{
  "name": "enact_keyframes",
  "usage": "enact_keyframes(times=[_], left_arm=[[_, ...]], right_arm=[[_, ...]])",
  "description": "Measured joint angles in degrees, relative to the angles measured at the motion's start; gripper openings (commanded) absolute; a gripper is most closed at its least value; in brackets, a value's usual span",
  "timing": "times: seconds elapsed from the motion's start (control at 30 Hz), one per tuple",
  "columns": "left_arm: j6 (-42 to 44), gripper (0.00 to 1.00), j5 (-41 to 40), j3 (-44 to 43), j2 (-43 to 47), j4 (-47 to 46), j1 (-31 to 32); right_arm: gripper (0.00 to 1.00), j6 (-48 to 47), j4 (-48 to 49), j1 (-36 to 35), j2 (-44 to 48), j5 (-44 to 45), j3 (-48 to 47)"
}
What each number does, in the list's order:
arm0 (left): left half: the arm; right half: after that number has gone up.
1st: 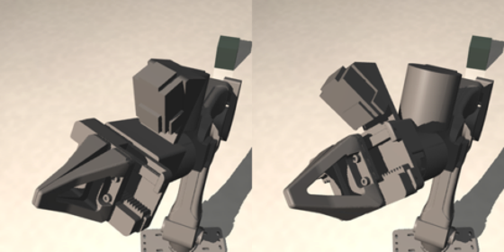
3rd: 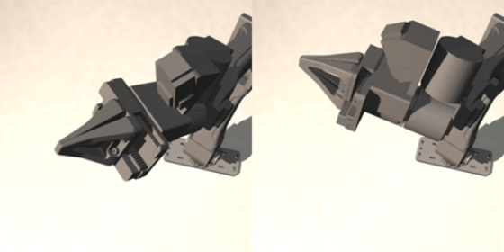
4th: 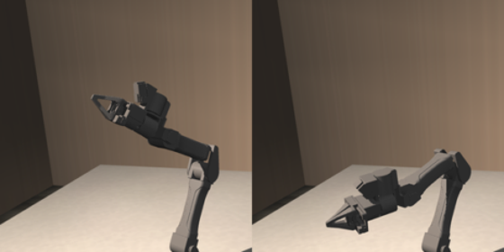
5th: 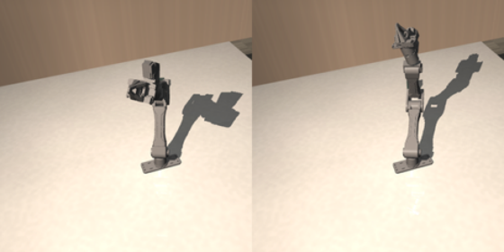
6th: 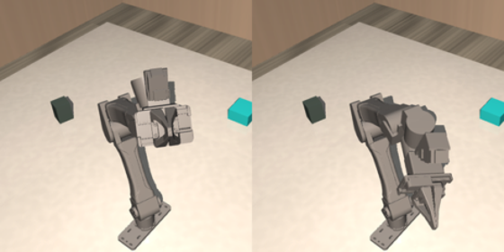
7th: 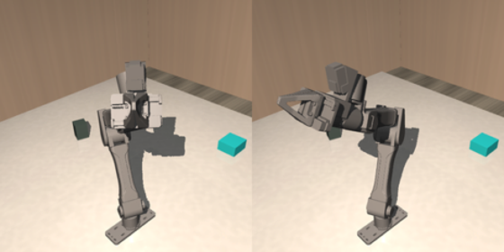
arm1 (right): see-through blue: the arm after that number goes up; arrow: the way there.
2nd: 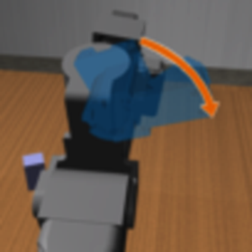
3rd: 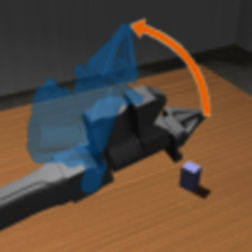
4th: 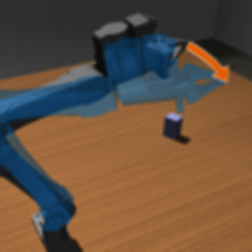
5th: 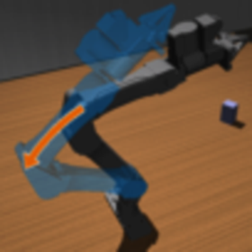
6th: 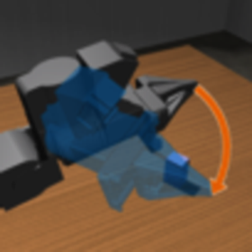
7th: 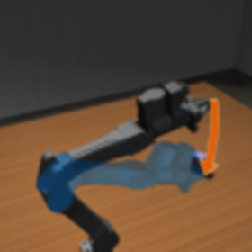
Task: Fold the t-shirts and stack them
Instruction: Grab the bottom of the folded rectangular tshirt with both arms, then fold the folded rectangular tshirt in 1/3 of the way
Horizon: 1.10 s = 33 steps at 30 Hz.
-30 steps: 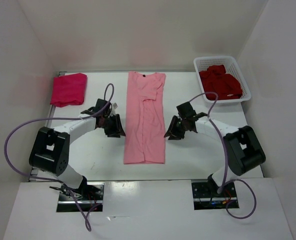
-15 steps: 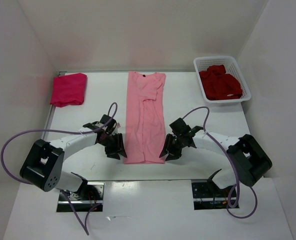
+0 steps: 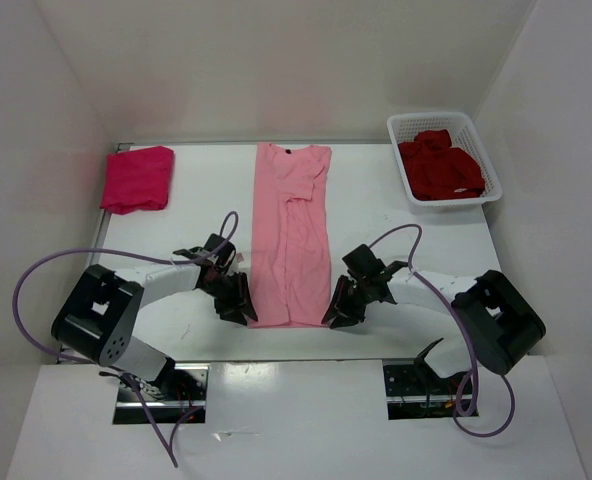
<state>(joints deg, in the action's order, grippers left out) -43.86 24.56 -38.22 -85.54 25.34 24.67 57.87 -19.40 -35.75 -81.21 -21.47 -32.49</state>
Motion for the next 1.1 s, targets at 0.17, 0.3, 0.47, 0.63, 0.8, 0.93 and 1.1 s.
enact_keyframes(times=[0.17,0.3,0.47,0.63,0.8,0.93,1.1], left_arm=[[0.0,0.34,1.4,0.3,-0.5,-1.3,0.0],[-0.1,0.13,1.3,1.2,-0.5,-2.1,0.0],[-0.1,0.01,1.8,2.5,1.2,-2.2,0.0],[0.3,0.0,5.1,4.1,6.0,2.7,0.0],[2.0,0.0,7.3,3.5,6.9,9.8,-0.1],[3.5,0.0,7.0,-5.0,6.1,13.9,-2.9],[3.6,0.0,5.1,-18.5,2.0,8.8,-8.5]], right_arm=[[0.22,-0.3,1.1,0.0,-0.8,0.4,-0.1],[0.06,-0.7,1.3,0.0,-1.1,1.0,-0.2],[0.0,-0.9,1.1,-0.4,-1.4,0.8,-0.4],[0.0,-0.7,-2.8,-3.4,3.1,-0.7,0.2],[0.0,-3.1,-10.9,-0.9,9.9,-2.8,-1.7],[0.0,-8.2,-15.3,8.0,9.1,-3.4,-8.8],[0.0,-14.6,-15.1,15.5,0.2,-2.5,-20.7]])
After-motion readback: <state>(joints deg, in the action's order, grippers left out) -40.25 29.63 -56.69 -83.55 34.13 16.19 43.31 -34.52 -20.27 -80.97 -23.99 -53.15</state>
